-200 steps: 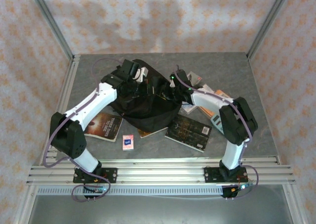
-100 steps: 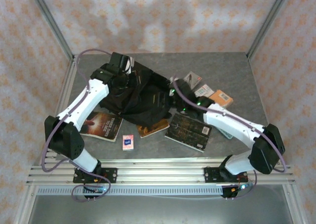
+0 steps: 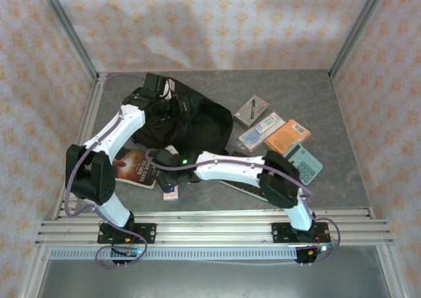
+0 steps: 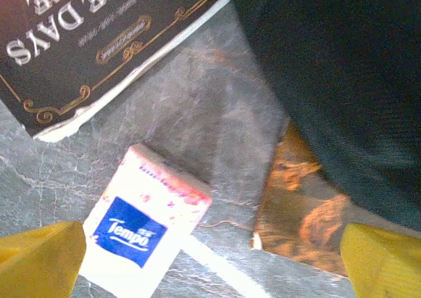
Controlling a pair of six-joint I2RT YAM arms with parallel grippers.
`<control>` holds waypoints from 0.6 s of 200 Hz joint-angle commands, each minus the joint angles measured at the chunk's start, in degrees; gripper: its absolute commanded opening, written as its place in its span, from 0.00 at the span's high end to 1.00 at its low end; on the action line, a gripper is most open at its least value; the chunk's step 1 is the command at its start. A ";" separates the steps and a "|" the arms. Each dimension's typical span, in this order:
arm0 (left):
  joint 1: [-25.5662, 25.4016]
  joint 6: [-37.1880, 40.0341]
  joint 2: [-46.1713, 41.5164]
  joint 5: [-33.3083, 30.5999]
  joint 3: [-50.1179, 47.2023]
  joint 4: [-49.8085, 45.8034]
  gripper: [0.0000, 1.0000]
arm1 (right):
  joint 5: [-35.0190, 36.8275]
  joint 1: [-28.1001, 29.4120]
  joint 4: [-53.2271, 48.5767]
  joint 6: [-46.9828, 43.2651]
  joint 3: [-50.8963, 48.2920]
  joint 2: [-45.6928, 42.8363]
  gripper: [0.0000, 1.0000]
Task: Pack the student bag
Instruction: Move the personal item to the bottom-center of the table.
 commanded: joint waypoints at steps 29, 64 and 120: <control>0.53 -2.31 0.34 2.79 -0.96 2.63 1.00 | 0.56 0.14 -8.26 0.88 5.64 5.75 0.01; 0.68 -2.57 0.65 3.39 -1.09 2.93 1.00 | -0.24 0.47 -8.71 0.79 8.08 8.79 0.01; 0.68 -2.52 1.33 3.90 -0.96 2.87 1.00 | -0.55 0.85 -8.11 0.22 9.15 11.33 0.02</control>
